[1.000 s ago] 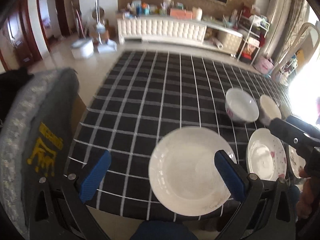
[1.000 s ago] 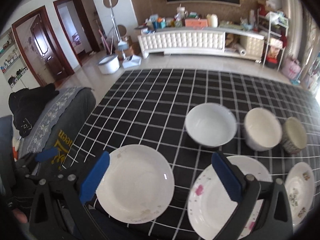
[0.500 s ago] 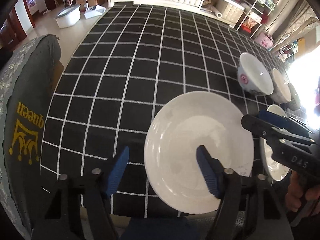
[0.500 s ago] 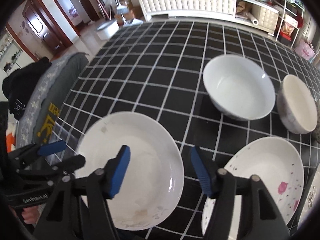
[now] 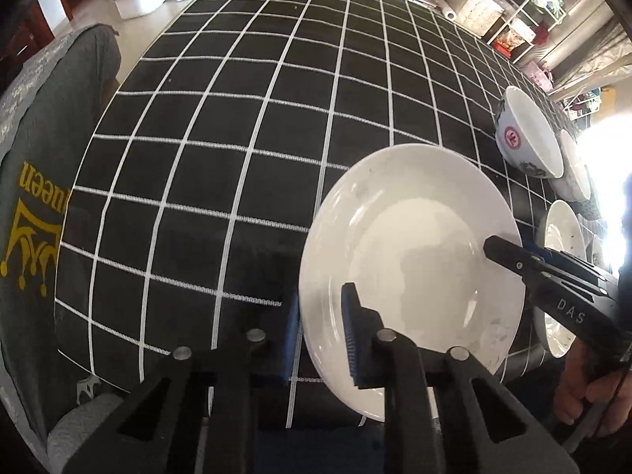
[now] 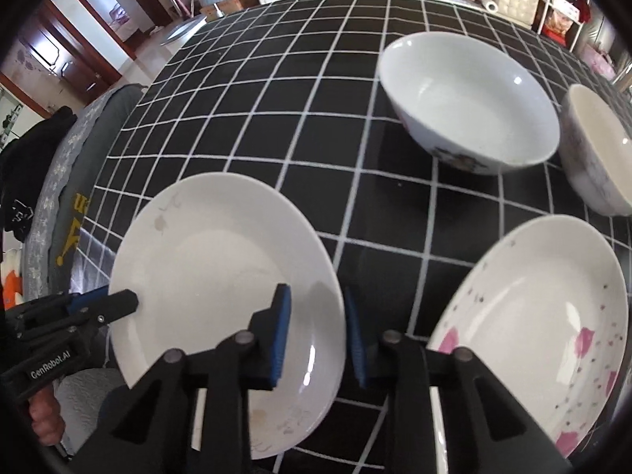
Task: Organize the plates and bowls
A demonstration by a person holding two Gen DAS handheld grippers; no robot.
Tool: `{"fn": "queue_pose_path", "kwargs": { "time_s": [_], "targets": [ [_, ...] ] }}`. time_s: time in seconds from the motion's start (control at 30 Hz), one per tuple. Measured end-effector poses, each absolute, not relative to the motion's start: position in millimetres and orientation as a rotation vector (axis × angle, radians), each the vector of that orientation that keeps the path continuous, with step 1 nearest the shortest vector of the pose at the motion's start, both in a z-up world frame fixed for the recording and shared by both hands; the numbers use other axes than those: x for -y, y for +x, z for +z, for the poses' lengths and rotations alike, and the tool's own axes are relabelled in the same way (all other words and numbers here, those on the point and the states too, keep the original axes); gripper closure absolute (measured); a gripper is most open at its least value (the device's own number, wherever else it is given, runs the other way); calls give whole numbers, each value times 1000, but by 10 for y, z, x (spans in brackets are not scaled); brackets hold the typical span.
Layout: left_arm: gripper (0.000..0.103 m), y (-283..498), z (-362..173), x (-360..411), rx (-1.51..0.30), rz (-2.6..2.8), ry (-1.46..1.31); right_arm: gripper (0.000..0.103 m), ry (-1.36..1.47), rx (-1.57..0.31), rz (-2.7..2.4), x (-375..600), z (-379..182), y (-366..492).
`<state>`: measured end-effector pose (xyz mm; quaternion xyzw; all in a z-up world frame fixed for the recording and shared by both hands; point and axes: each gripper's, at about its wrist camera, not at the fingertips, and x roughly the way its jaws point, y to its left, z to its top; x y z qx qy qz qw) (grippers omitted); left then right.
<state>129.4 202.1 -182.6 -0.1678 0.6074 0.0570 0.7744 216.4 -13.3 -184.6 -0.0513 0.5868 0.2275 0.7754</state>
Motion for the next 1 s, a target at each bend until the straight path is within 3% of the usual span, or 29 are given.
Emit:
{"fn": "queue_pose_path", "kwargs": {
  "time_s": [0.17,0.53,1.0],
  "targets": [
    [87,1302,-1809,-2008,-1312,139,-347,78,-86,-1277,492,215,-1839,2143],
    [87,1341,-1736,-1921,-1303,134,-307,78,-64,-1251,471,358,-1667,2132],
    [87,1430,-1826,-1993,-1327,167,-332,78,-55,-1318,470,216,-1841,2186]
  ]
}}
